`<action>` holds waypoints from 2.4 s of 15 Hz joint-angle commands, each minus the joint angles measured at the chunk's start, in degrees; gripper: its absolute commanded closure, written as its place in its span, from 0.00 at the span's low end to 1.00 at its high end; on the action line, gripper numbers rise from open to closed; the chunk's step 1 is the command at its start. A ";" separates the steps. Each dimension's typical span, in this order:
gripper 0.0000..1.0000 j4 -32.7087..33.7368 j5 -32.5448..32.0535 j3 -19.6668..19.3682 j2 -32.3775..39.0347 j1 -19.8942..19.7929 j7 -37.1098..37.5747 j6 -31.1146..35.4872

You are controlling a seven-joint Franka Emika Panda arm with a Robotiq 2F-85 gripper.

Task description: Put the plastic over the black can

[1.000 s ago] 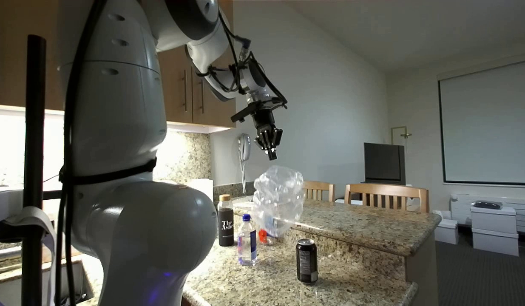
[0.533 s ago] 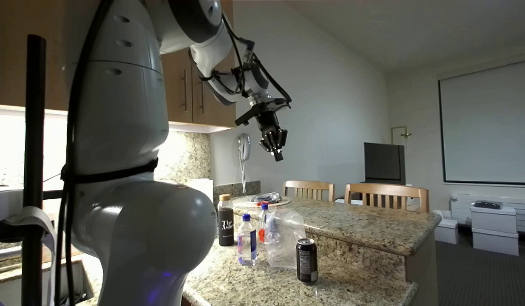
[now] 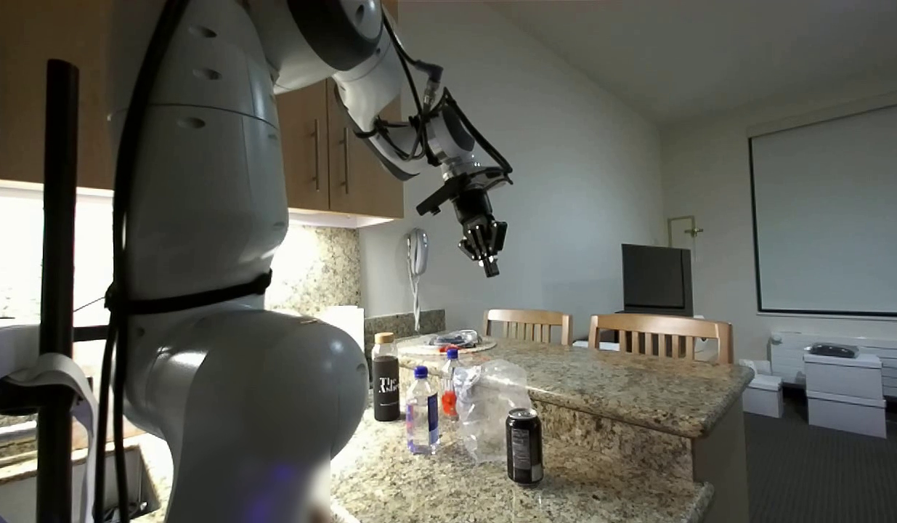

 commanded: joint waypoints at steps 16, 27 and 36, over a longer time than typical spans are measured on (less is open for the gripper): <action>0.00 -15.60 12.28 -0.98 -2.28 -0.35 -14.44 14.58; 0.00 -16.62 14.85 -0.54 -1.11 -0.33 -20.37 15.36; 0.00 -18.36 13.81 2.37 2.92 2.02 -20.17 20.63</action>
